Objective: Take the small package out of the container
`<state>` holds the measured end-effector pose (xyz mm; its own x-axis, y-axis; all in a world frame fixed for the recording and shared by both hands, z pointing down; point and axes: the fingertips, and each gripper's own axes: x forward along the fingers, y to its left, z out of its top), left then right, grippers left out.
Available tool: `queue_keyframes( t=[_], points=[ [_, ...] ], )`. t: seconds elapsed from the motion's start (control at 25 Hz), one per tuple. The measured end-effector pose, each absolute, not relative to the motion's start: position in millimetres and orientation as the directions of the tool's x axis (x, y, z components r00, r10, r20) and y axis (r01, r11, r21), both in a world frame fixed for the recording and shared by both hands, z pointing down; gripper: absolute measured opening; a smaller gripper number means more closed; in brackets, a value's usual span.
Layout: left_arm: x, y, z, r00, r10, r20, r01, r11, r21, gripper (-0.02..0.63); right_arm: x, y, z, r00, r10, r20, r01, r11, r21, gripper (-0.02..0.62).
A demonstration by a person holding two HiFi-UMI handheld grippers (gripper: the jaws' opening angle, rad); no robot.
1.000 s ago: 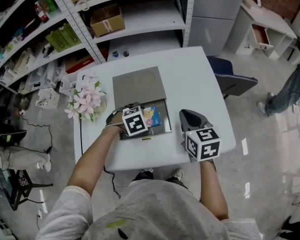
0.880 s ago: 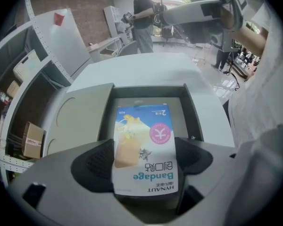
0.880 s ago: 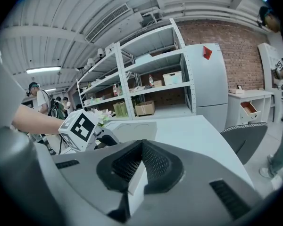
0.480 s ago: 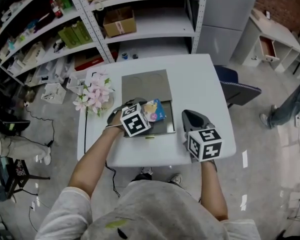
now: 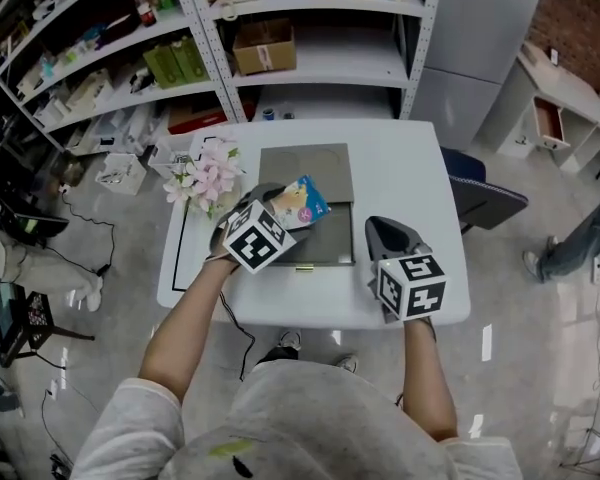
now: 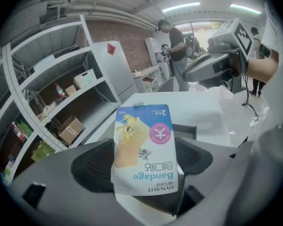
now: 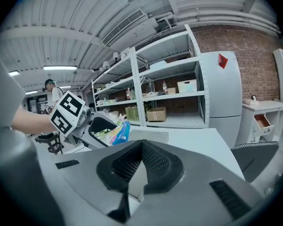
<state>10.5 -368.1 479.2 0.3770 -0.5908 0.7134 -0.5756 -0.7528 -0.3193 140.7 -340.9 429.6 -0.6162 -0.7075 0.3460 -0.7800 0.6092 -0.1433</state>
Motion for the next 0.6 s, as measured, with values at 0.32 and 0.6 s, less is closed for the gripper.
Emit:
queue_keyframes(
  t=[0.32, 0.6],
  points=[
    [-6.0, -351.2, 446.3, 0.349, -0.719, 0.6, -0.72, -0.616, -0.32, 0.407, 140.8, -333.2, 419.5, -0.65, -0.685, 0.327, -0.748, 0.652, -0.121, 0.006],
    [-19.8, -331.7, 417.8, 0.3, -0.825, 0.478, -0.838, -0.467, -0.28, 0.407, 144.3, -327.7, 406.6, -0.678, -0.672, 0.297, -0.723, 0.682, -0.109, 0.006]
  ],
)
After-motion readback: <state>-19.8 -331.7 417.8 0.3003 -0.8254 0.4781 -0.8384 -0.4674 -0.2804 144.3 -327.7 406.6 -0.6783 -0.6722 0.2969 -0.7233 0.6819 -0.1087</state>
